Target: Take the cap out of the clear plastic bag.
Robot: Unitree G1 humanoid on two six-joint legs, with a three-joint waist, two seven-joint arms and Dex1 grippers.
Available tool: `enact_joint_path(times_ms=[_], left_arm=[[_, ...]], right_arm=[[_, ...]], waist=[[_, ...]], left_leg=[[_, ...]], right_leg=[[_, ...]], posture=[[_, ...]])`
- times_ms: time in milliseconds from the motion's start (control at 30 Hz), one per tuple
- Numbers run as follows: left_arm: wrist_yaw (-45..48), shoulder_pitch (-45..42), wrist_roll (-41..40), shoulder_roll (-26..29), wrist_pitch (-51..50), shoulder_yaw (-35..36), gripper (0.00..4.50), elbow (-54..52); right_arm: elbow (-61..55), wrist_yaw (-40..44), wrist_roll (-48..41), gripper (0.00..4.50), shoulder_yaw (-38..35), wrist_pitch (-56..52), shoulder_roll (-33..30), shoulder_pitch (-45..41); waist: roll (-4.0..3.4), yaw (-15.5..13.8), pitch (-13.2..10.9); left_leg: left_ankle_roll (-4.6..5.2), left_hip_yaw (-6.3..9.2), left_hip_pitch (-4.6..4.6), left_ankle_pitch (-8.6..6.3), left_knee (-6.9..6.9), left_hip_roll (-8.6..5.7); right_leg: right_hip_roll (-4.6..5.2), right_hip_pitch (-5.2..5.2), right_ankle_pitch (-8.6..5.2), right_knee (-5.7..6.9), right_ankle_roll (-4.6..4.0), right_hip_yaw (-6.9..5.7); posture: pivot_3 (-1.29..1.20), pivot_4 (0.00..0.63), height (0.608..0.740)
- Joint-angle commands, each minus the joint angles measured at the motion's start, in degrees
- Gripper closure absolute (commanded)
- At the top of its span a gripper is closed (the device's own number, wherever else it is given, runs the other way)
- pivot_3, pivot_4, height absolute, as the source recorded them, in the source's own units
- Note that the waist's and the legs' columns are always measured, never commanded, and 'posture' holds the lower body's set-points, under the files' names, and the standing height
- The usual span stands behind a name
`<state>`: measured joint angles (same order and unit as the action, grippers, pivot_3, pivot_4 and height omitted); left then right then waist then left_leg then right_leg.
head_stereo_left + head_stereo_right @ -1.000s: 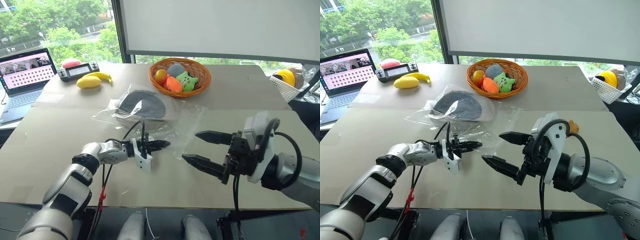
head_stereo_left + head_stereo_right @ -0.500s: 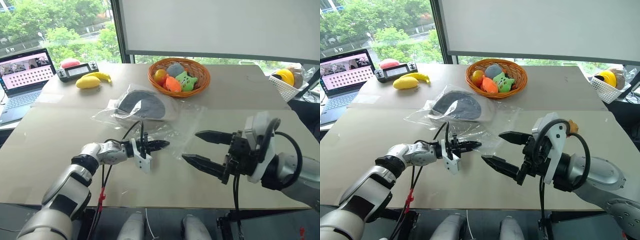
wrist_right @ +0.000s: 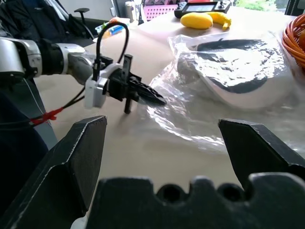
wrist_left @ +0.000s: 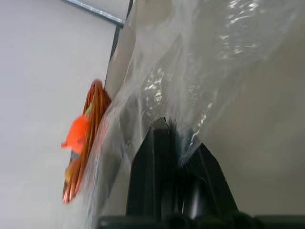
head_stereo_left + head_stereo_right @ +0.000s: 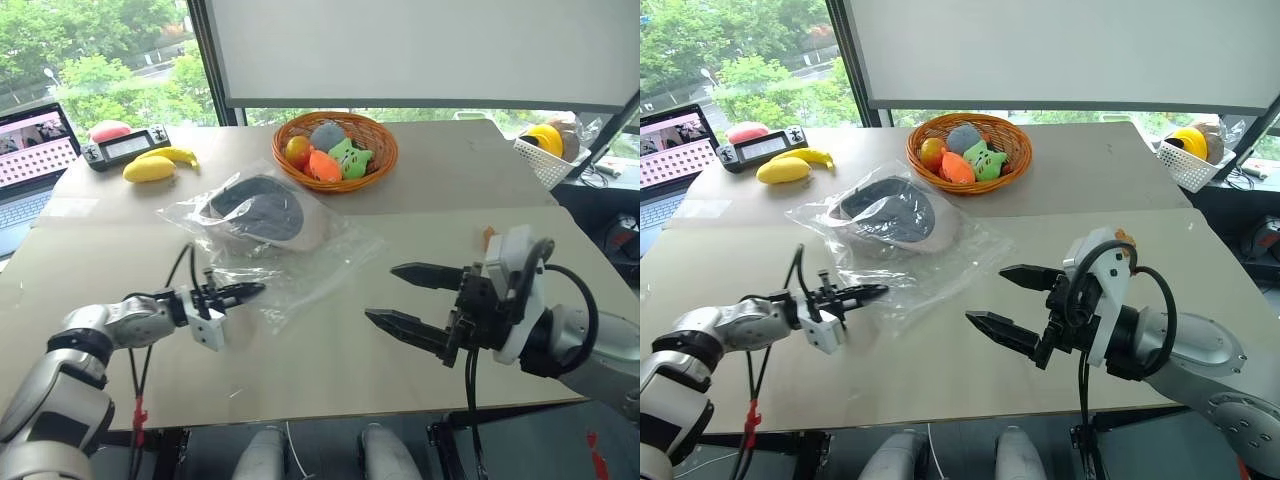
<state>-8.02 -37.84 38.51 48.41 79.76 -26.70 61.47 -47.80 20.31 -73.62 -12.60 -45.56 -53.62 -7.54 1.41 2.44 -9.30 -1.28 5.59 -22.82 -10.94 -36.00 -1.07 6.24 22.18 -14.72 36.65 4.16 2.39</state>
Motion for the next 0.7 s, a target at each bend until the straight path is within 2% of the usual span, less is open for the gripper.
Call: enact_joint_path(times_ms=[33,200,367,467,600,700], left_arm=[[4.34,3.58,-6.23,3.75,-9.76,5.08,4.48,8.46],[7.16,3.93,-12.01,2.90,-24.40,10.72,4.48,11.88],[9.08,4.78,-14.54,1.55,-31.59,13.34,4.48,11.92],[10.72,5.87,-15.56,1.02,-33.30,14.34,4.48,11.69],[11.40,7.61,-15.34,1.14,-30.05,14.28,4.48,9.62],[12.54,7.87,-16.24,1.01,-28.28,15.17,3.64,8.34]], right_arm=[[1.43,3.12,1.66,0.00,0.47,1.48,0.32,-2.15],[3.19,5.72,2.84,0.00,2.04,1.01,0.99,-4.47],[3.92,6.61,3.35,0.00,3.39,0.35,1.51,-6.41],[4.12,6.82,3.42,0.00,3.87,0.07,1.65,-7.17],[4.54,7.19,3.64,0.00,4.13,0.00,1.63,-7.64],[4.80,7.65,4.15,0.00,4.76,0.07,1.84,-8.03]], waist=[[-0.01,0.07,0.00],[-0.06,0.02,-0.02],[-0.11,-0.05,0.01],[-0.21,-0.05,0.07],[-0.32,0.15,0.13],[-0.31,0.13,0.12]], left_leg=[[0.00,-0.01,0.01,0.00,0.00,0.00],[0.01,-0.02,0.32,0.01,0.12,0.06],[0.00,-0.04,0.40,0.01,0.13,0.11],[0.00,-0.05,0.43,0.01,0.16,0.11],[0.00,-0.12,0.51,0.01,0.21,0.13],[0.00,-0.18,0.48,0.01,0.21,0.14]], right_leg=[[0.00,0.01,0.00,0.01,0.00,0.00],[-0.03,-0.06,-0.07,0.17,-0.10,-0.01],[-0.06,-0.07,-0.09,0.22,-0.12,0.00],[-0.06,-0.08,-0.10,0.23,-0.13,0.00],[-0.06,-0.08,-0.10,0.24,-0.13,0.05],[-0.06,-0.06,-0.10,0.17,-0.14,0.08]], posture=[[0.00,0.150,0.740],[0.00,0.150,0.740],[0.00,0.150,0.740],[0.00,0.150,0.740],[0.00,0.150,0.740],[0.00,0.150,0.740]])
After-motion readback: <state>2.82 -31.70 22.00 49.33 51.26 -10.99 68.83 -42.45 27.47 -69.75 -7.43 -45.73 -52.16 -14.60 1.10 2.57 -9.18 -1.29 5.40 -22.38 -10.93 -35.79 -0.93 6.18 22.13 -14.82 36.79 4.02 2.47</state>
